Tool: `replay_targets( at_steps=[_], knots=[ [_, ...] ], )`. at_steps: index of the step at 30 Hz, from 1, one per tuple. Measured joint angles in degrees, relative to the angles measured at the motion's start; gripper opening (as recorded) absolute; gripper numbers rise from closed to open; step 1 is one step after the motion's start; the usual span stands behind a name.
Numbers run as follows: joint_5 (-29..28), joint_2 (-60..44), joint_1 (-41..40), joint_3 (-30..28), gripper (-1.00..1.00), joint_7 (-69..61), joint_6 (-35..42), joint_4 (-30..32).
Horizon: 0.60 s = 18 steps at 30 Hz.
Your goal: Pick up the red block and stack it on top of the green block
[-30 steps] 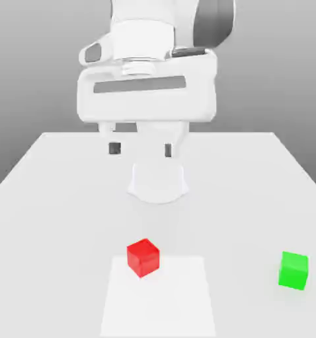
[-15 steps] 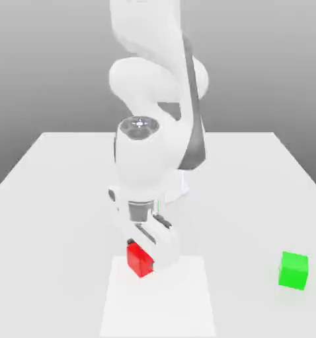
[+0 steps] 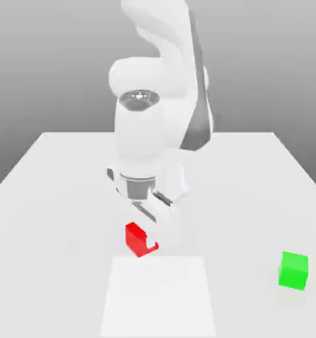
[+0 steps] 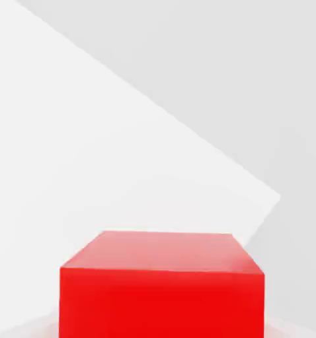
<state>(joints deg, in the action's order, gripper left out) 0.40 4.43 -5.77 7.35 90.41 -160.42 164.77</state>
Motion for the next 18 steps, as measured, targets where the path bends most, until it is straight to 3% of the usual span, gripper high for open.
replay_targets(
  at_steps=[9,14,15,18],
  knots=[
    [-2.98,-7.55,22.98,12.49,-1.0,-12.1,9.36,-16.65],
    [-10.21,-17.07,25.64,9.46,-1.0,-8.14,2.42,-18.69],
    [-11.12,-18.29,26.15,8.78,1.0,-7.5,1.35,-18.78],
    [-11.12,-18.29,26.15,8.78,1.0,-7.5,1.35,-18.78]
  ],
)
